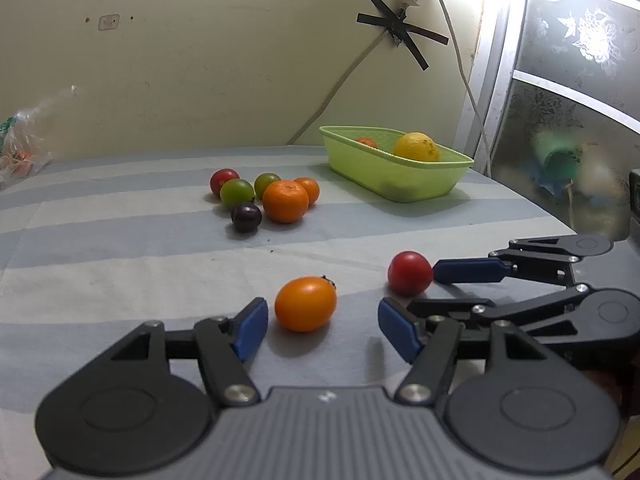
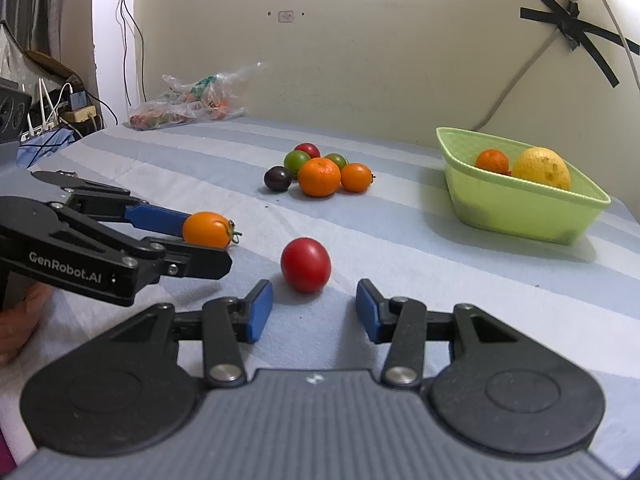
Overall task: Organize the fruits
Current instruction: 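Hold the open left tool around an orange tomato while the right tool surrounds a red tomato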
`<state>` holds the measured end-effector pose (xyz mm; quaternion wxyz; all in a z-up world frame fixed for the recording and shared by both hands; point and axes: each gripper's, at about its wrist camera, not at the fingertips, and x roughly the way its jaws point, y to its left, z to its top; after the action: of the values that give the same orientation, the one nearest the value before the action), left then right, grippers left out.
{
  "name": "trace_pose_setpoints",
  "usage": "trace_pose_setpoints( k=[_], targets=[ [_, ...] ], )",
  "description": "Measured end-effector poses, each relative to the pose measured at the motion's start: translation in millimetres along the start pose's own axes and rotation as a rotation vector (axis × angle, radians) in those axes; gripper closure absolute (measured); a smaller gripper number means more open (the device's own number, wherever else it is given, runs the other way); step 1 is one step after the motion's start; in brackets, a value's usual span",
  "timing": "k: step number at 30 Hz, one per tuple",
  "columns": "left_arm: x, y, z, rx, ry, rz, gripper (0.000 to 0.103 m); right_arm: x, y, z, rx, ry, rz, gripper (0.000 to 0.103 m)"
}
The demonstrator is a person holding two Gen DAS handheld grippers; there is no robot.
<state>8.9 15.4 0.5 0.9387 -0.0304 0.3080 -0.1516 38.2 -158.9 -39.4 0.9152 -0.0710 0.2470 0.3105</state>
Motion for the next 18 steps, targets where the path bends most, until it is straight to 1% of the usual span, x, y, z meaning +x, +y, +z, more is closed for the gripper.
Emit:
trace_pose_setpoints(
  k=[2, 6, 10, 18],
  targets=[
    [0.0, 0.2, -0.1, -0.002, -0.001, -0.002, 0.04, 0.1, -0.4, -0.1, 0.0, 0.001, 0.011, 0.049],
    [-0.5, -0.7, -0.6, -0.002, -0.001, -0.007, 0.04, 0.1, -0.3, -0.1, 0.001, 0.002, 0.014, 0.048],
    [-0.6, -1.5, -0.7, 0.0, 0.001, -0.015, 0.037, 0.2, -1.5, -0.1, 0.003, 0.003, 0.022, 0.046],
    [-0.9, -2.6, -0.7, 0.002, 0.002, -0.018, 0.037, 0.3, -5.3, 0.0, 0.019, 0.002, 0.048, 0.042]
  ],
)
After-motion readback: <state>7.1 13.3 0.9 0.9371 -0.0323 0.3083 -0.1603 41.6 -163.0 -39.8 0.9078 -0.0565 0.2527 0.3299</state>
